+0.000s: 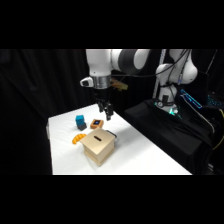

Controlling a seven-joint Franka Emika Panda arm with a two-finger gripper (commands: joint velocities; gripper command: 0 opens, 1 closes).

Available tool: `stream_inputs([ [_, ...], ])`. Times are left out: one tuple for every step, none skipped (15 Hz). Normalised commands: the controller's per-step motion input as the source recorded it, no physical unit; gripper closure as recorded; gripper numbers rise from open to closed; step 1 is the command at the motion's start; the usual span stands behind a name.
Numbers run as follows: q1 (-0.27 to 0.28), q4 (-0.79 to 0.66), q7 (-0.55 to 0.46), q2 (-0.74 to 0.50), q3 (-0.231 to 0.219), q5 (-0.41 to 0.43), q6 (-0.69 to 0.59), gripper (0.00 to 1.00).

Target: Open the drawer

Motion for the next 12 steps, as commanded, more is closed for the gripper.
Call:
stream_inputs([
  [-0.056, -0.25, 0.07, -0.1, -0.034, -0.01, 0.27, 0.0],
  [-0.055, -0.32, 0.09, -0.18, -0.036, -0.018, 0.29, 0.0],
  [-0.05, -0.33, 0.09, -0.17, -0.031, -0.002, 0.3, 0.0],
  [-0.043, -0.34, 0.1, -0.17, -0.027, -0.006, 0.31, 0.0],
  [-0.039, -0.35, 0.08, -0.17, -0.023, 0.006, 0.32, 0.0],
  [-0.035, -0.35, 0.08, -0.17, -0.019, 0.014, 0.32, 0.0],
  [-0.03, -0.36, 0.08, -0.18, -0.015, 0.019, 0.33, 0.0],
  [-0.025, -0.35, 0.08, -0.18, -0.011, 0.017, 0.35, 0.0],
  [-0.02, -0.33, 0.12, -0.16, -0.014, -0.014, 0.36, 0.0],
  [-0.02, -0.29, 0.11, -0.12, -0.014, -0.007, 0.35, 0.0],
  [-0.024, -0.26, 0.1, -0.08, -0.016, 0.003, 0.36, 0.0],
  [-0.032, -0.24, 0.1, -0.04, -0.025, 0.009, 0.4, 0.0],
])
